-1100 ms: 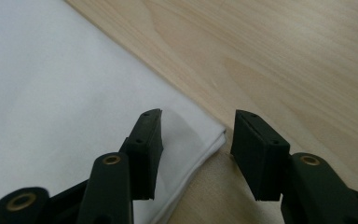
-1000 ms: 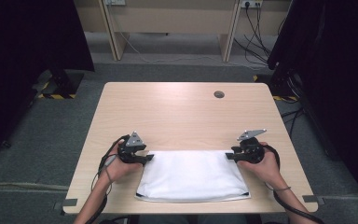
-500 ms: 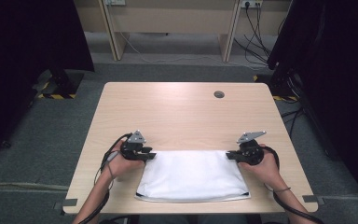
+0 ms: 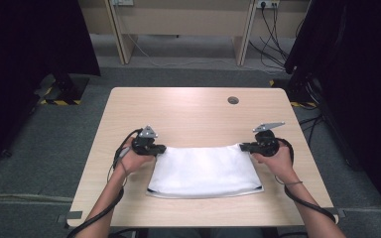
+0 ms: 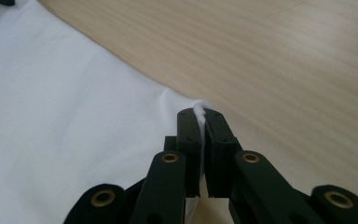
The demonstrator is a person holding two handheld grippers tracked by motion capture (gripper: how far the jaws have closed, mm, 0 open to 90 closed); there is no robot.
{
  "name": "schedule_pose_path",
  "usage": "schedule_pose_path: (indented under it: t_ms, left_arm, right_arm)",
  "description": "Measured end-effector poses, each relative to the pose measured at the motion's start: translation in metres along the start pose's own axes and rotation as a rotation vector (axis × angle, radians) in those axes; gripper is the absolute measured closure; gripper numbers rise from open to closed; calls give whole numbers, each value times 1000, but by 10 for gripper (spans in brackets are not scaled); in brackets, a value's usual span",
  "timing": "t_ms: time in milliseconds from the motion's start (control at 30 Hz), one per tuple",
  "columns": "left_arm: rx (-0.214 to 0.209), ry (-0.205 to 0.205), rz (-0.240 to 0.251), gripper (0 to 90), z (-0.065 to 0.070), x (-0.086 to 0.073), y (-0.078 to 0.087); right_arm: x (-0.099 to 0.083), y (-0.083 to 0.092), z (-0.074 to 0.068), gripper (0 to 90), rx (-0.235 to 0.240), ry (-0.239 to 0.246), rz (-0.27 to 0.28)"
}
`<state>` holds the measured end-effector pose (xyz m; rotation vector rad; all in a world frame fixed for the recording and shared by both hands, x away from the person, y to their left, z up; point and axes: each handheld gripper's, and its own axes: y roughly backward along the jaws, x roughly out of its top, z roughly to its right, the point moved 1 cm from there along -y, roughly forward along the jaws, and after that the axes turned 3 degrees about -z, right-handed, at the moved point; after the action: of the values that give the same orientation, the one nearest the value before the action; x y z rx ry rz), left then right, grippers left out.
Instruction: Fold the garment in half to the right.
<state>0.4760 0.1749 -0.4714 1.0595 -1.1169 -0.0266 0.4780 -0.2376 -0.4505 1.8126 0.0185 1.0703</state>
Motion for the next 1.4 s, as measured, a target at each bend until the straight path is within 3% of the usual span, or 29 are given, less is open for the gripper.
schedule_pose_path:
  t_ms: [333, 400, 467, 600, 800, 900, 1067, 1400]
  left_arm:
    - [130, 22, 18, 809, -29, 36, -18]
    - [157, 25, 28, 717, -30, 38, -19]
    - [181, 7, 41, 619, -26, 39, -15]
    - [126, -37, 45, 551, -7, 34, 0]
    - [10, -135, -12, 511, 42, 12, 11]
    - [-17, -155, -27, 503, 58, -2, 12]
    - [-16, -151, -12, 498, 66, -9, 16]
    - [-16, -153, -14, 474, 72, -4, 14]
  right_arm:
    - [42, -18, 31, 850, -102, -62, -15]
    - [44, -22, 34, 737, -117, -70, -22]
    - [43, -22, 33, 708, -125, -72, -29]
    - [35, -9, 19, 627, -104, -40, 2]
    - [7, 3, -18, 586, -54, 83, -50]
    - [-9, 6, -32, 573, -49, 122, -76]
    - [-26, 5, -42, 552, -72, 145, -112]
    - [-36, 1, -39, 528, -75, 127, -116]
